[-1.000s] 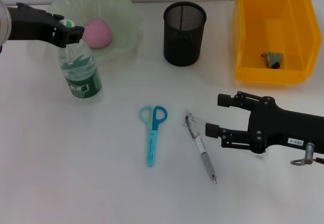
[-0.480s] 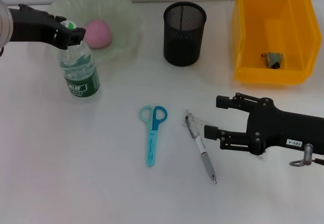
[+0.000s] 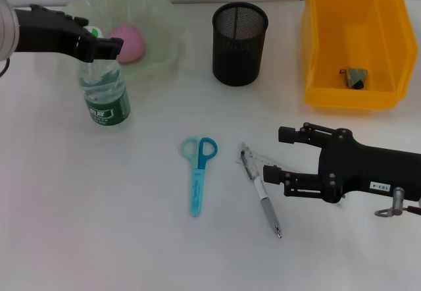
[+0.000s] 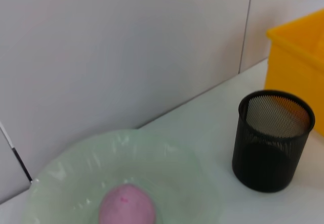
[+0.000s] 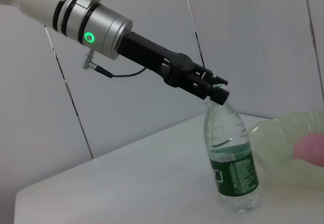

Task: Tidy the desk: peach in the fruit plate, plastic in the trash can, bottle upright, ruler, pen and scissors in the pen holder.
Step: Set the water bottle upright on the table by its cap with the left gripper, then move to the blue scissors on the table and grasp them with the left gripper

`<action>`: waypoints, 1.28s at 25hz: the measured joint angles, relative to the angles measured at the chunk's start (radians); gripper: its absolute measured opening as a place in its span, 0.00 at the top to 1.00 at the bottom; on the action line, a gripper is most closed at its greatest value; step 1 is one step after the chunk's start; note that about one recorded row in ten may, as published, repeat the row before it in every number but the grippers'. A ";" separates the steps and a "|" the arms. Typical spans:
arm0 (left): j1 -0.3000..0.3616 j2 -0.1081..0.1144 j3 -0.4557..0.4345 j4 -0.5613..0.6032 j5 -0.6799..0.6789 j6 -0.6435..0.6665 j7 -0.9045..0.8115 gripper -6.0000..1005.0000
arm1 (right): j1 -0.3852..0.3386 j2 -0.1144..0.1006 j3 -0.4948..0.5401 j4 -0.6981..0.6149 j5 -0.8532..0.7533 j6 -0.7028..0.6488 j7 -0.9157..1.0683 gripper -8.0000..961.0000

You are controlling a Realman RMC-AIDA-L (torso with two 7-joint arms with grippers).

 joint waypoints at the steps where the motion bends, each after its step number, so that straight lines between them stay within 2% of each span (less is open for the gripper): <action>1: 0.000 0.000 -0.004 0.001 -0.006 -0.001 0.005 0.48 | 0.000 0.000 0.000 0.001 0.000 0.000 0.000 0.14; 4: -0.004 0.001 -0.029 0.002 -0.030 -0.001 0.033 0.24 | 0.000 0.000 0.000 0.002 0.000 0.000 0.001 0.14; 11: -0.015 0.002 -0.095 0.022 -0.065 0.023 0.056 0.21 | 0.002 0.000 0.005 -0.005 -0.019 0.000 0.022 0.14; 13: -0.003 0.002 -0.137 0.053 -0.143 0.039 0.094 0.20 | 0.002 0.000 0.005 -0.007 -0.022 0.000 0.024 0.14; 14: 0.028 0.002 -0.162 0.078 -0.247 0.042 0.159 0.19 | 0.001 0.000 0.006 -0.011 -0.024 0.000 0.026 0.14; 15: 0.028 0.002 -0.162 0.078 -0.247 0.042 0.159 0.19 | 0.001 0.000 0.006 -0.011 -0.024 0.000 0.026 0.14; 16: 0.057 0.001 -0.174 0.087 -0.336 0.042 0.227 0.19 | -0.001 0.001 0.009 -0.019 -0.024 0.000 0.030 0.14; 17: 0.110 0.001 -0.184 0.083 -0.504 0.042 0.363 0.19 | -0.002 0.001 0.011 -0.025 -0.024 0.000 0.035 0.14; 18: 0.110 0.001 -0.184 0.083 -0.504 0.042 0.363 0.19 | -0.002 0.001 0.011 -0.025 -0.024 0.000 0.035 0.14; 20: 0.170 0.001 -0.185 0.056 -0.680 0.047 0.525 0.19 | -0.004 0.001 0.016 -0.042 -0.024 0.000 0.057 0.14; 22: 0.238 0.000 -0.180 -0.033 -0.871 0.079 0.757 0.19 | -0.006 0.000 0.025 -0.067 -0.025 -0.001 0.093 0.14; 23: 0.238 0.000 -0.180 -0.033 -0.871 0.079 0.757 0.19 | -0.006 0.000 0.025 -0.067 -0.025 -0.001 0.093 0.14; 25: 0.259 0.000 -0.183 -0.161 -0.986 0.143 0.910 0.19 | -0.006 0.000 0.032 -0.089 -0.030 -0.001 0.116 0.14; 27: 0.252 0.000 -0.197 -0.316 -1.057 0.229 1.058 0.19 | -0.006 -0.001 0.048 -0.139 -0.067 -0.003 0.178 0.14; 28: 0.252 0.000 -0.197 -0.316 -1.057 0.229 1.058 0.19 | -0.005 -0.001 0.054 -0.158 -0.086 -0.004 0.202 0.14; 29: 0.222 0.001 -0.226 -0.545 -1.108 0.346 1.259 0.19 | -0.004 -0.001 0.058 -0.174 -0.103 -0.005 0.229 0.14; 32: 0.195 0.002 -0.255 -0.726 -1.117 0.441 1.440 0.19 | -0.001 0.000 0.064 -0.205 -0.134 -0.007 0.285 0.14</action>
